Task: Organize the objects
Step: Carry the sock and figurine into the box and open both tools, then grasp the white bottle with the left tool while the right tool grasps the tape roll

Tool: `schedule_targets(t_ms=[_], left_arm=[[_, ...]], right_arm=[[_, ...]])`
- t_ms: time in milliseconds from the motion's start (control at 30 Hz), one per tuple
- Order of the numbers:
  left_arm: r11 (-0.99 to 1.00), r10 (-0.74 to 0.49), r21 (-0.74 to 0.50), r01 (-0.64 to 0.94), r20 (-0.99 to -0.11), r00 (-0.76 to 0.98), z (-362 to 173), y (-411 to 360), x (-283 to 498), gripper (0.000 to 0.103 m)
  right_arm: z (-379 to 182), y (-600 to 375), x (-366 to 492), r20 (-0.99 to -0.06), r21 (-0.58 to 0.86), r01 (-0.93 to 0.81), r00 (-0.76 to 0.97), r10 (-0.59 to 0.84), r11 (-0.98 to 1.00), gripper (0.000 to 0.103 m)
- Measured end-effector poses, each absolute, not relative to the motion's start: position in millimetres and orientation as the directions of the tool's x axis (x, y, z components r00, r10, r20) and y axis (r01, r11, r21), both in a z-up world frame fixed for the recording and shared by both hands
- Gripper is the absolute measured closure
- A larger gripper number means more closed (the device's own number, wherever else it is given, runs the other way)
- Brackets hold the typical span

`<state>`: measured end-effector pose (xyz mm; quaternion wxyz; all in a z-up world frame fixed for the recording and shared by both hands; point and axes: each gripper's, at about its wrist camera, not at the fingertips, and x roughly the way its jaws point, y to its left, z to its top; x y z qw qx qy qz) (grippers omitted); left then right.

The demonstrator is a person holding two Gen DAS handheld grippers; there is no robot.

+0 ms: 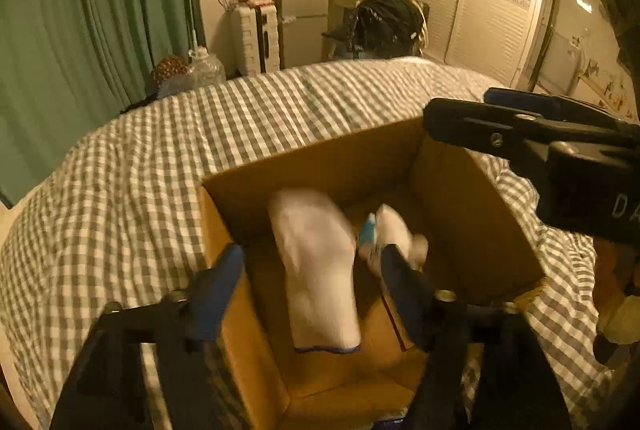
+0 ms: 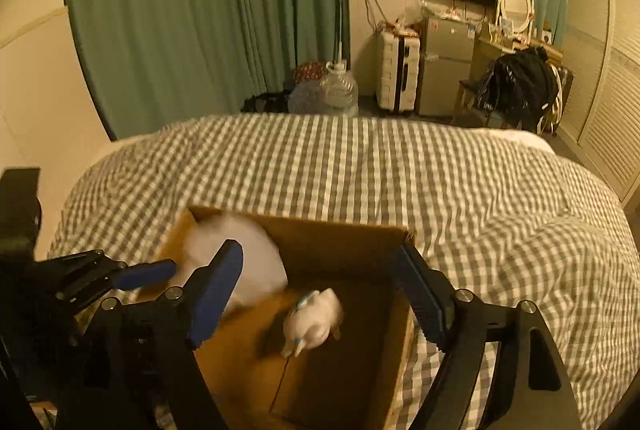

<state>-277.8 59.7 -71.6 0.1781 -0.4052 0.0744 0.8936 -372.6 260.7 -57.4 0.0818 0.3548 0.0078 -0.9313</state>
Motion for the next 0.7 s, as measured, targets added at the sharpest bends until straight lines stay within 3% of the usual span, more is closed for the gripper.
schedule_targets(t_ms=[433,700], left_arm=[[-0.951,0.176,0.048,-0.307,-0.732,-0.658,-10.1,25.1,-194.8,0.022],[-0.962,0.136,0.052,-0.267,-0.758,-0.638,-27.8,-0.8,-137.3,0.022]], right_arm=[[30.3,251.4,-265.1,-0.587,-0.071,0.166,-0.804,-0.093,-0.983,0.024],[19.9,236.2,-178.7,-0.613,-0.1,0.168,-0.787,-0.072,-0.981,0.024]])
